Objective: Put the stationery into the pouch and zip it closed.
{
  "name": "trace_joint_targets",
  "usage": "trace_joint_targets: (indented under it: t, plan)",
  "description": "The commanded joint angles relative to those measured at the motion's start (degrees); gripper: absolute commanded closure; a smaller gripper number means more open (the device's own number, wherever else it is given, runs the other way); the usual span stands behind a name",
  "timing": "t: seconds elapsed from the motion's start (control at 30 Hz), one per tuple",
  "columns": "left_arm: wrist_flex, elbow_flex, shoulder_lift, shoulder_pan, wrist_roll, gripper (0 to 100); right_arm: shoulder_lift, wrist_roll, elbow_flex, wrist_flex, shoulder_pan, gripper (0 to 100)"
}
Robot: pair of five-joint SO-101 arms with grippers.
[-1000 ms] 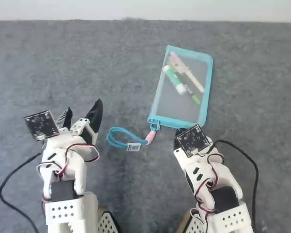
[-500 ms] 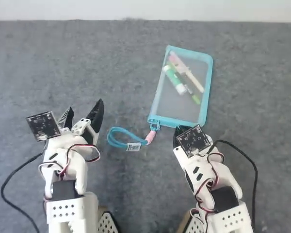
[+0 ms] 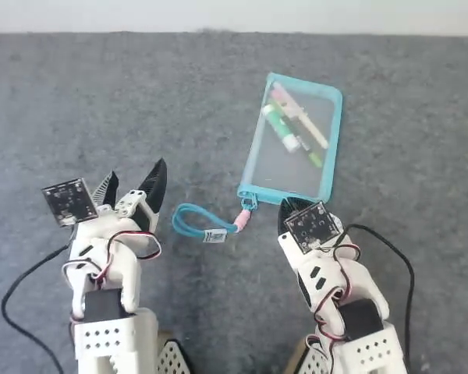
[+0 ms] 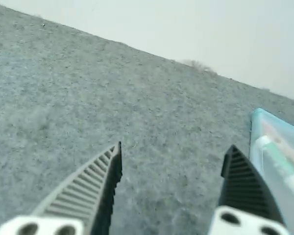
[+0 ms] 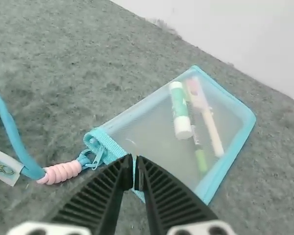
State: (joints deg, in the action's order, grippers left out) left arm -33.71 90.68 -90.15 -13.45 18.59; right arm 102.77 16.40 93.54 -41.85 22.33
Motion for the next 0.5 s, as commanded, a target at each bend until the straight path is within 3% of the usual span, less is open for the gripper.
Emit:
trace_joint_targets:
  t: [0.0, 0.23, 0.47]
  plan:
    - [5.1, 1.2, -0.7, 0.2, 0.4, 69, 0.9, -0.1, -0.6, 1.5, 0.2, 98.5]
    - [13.4, 6.1, -0.7, 0.1, 0.4, 69, 0.9, -0.1, -0.4, 1.4, 0.2, 98.3]
    - [13.7, 6.1, -0.7, -0.1, 0.4, 69, 0.9, -0.1, 0.7, 1.5, 0.2, 98.3]
